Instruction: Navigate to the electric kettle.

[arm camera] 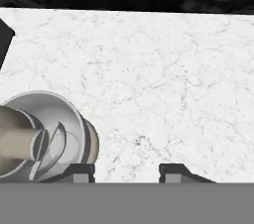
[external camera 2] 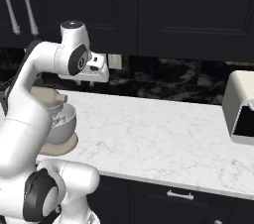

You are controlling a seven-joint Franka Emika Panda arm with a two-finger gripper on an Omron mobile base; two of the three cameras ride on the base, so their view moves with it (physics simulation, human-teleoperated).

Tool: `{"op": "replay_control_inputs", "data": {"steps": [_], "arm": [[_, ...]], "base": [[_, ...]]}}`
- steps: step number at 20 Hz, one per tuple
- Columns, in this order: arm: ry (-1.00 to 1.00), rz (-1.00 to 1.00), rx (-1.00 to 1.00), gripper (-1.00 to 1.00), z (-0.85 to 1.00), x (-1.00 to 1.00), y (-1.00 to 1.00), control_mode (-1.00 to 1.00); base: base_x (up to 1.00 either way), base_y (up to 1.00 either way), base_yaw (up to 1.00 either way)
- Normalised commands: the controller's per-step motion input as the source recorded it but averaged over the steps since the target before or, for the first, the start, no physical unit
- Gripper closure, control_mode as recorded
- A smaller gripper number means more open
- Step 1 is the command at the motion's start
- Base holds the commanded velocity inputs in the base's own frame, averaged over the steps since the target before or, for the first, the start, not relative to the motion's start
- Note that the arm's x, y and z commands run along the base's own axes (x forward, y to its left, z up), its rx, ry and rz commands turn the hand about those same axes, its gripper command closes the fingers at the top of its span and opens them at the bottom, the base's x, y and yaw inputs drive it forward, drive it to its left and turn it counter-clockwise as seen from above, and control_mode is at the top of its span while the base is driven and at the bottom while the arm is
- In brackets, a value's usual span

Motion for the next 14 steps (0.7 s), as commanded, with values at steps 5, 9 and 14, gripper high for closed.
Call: {"op": "replay_control_inputs", "data": {"steps": [5,9,14], "arm": [[-0.28,0.0,-0.03,-1.0,0.1,-0.76,0.0,-1.0],[-0.39,-0.01,-0.01,-1.0,0.32,-1.0,0.0,-1.0],[-0.06,0.0,0.0,-1.0,0.05,-0.51,0.0,-1.0]], "base": [[0.0,0.0,0.0],[0.0,0.0,0.0],[0.0,0.0,0.0]]}}
